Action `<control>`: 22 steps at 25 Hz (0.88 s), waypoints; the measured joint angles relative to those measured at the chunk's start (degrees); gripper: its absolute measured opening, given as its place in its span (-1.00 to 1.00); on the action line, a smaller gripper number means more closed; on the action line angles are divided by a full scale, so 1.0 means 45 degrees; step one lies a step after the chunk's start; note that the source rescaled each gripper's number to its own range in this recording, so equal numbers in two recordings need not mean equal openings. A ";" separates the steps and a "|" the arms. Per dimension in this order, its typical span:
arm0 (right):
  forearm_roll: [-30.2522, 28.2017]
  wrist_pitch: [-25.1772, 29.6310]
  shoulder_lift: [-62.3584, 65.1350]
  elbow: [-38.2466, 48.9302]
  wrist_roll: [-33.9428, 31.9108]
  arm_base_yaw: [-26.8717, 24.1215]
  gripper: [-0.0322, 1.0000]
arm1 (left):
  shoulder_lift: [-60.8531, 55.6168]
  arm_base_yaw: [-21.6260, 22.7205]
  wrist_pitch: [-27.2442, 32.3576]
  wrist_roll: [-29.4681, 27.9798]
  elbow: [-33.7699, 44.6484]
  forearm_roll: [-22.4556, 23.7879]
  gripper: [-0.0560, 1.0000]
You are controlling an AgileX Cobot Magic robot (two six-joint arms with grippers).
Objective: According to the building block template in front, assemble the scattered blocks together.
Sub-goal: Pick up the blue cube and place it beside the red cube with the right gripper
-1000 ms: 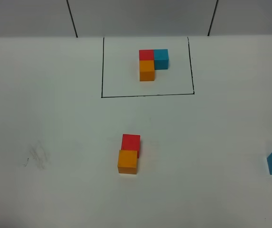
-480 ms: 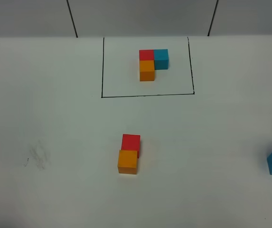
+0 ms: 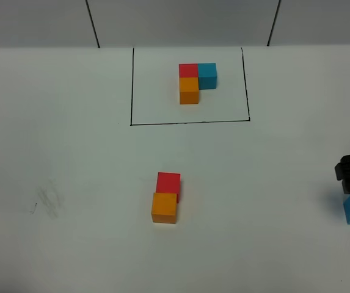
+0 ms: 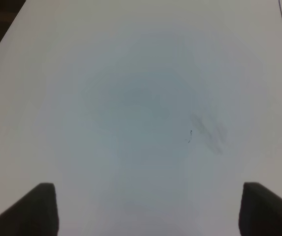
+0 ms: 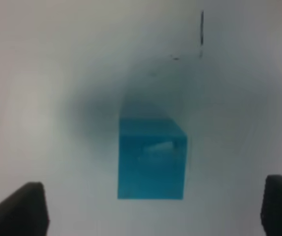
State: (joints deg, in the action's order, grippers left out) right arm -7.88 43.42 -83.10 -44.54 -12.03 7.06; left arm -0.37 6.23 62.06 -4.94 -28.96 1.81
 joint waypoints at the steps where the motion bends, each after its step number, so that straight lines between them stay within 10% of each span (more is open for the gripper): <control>1: -0.0013 -0.0199 -0.0175 0.0091 -0.0080 0.0000 0.64 | 0.0000 0.0000 0.0000 0.0000 0.0000 0.0000 0.40; 22: -0.0367 -0.2414 -0.3110 0.0716 -0.1180 0.0000 0.64 | 0.0000 0.0000 0.0000 0.0000 0.0000 0.0000 0.40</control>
State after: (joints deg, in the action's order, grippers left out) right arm -9.53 32.56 -97.09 -41.32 -17.34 7.06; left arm -0.37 6.23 62.06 -4.94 -28.96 1.81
